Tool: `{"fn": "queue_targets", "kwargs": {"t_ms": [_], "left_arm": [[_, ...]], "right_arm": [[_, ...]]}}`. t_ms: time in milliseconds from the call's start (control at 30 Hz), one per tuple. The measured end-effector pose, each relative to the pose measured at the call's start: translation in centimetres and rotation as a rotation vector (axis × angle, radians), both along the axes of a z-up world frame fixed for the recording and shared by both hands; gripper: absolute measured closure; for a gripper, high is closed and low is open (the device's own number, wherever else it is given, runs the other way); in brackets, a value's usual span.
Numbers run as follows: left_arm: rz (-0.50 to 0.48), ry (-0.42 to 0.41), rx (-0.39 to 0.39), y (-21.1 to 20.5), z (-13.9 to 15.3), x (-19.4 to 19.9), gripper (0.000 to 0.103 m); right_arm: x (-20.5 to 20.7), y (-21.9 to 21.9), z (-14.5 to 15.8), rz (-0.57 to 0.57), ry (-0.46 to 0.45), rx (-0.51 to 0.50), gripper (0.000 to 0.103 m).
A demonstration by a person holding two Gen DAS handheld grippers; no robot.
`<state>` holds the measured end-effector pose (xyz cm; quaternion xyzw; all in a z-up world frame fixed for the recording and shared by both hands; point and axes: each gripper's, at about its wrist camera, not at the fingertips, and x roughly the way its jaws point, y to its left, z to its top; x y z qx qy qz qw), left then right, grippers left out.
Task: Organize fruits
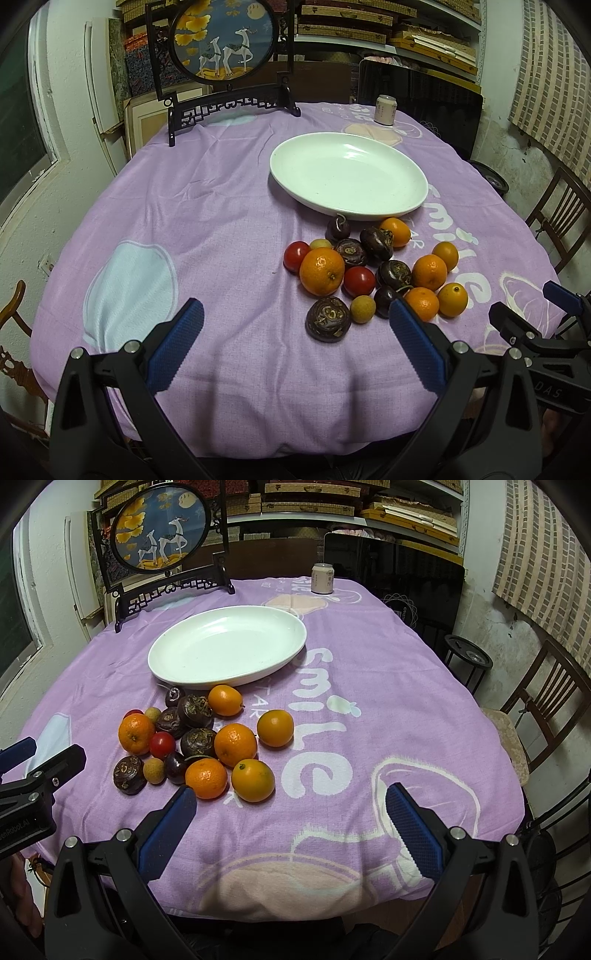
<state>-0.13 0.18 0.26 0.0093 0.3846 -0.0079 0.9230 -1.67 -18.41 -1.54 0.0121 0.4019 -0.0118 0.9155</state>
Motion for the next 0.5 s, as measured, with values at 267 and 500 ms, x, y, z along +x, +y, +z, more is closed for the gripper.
{"fn": "queue_targets", "kwargs": {"t_ms": [267, 500], "left_arm": [[0.0, 0.0, -0.001, -0.01, 0.04, -0.03, 0.002], [-0.007, -0.005, 0.002, -0.3, -0.3, -0.38, 0.002]], "right_arm": [[0.02, 0.02, -0.01, 0.0, 0.001, 0.0, 0.001], [0.01, 0.13, -0.07, 0.0, 0.002, 0.0, 0.001]]}}
